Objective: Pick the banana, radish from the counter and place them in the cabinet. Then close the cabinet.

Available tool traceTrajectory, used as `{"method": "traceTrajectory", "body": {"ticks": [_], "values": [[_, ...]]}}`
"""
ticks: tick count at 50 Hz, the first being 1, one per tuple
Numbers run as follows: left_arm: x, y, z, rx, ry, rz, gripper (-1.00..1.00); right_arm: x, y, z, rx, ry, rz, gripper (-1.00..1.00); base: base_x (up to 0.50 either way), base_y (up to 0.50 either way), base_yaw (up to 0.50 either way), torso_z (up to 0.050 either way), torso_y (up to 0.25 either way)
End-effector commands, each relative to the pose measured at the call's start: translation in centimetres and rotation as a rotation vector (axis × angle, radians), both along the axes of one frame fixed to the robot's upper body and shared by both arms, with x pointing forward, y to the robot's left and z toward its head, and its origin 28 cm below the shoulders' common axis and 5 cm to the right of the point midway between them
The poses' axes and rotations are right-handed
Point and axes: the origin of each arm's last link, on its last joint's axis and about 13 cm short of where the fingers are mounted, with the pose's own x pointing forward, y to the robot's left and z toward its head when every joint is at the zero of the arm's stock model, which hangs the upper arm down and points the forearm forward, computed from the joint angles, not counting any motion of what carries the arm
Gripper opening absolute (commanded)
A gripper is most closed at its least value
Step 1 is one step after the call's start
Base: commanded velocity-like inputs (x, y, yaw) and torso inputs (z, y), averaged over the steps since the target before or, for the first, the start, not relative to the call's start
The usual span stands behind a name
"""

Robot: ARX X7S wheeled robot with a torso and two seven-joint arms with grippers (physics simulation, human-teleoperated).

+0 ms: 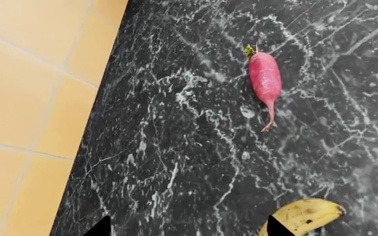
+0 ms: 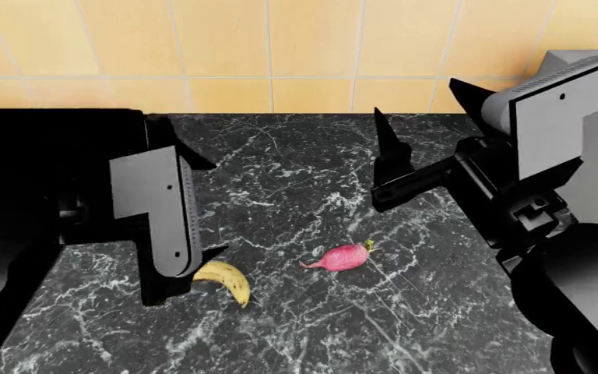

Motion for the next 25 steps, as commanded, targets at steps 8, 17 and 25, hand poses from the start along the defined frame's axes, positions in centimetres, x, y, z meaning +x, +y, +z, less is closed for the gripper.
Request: {"method": "traceTrajectory", "body": {"ticks": [8,17,25], "values": [[1.3,1.2,-1.0,0.144,0.18,-0.034,1.0,0.2,0.2,-0.1,-0.003,0.005,-0.002,1.0,0.0,0.0,0.0,0.0,0.0],[1.6,1.0,-1.0,0.169,0.215,-0.048,1.0,0.5,0.3,-0.3,-0.008,0.011,0.0,1.0,0.0,0.0,0.0,0.0,0.0],[2.3,1.0,-1.2,0.171,0.234,-0.059,1.0,0.7,0.5,-0.2,-0.015,0.012,0.004,1.0,0.0,0.0,0.0,0.0,0.0]]}}
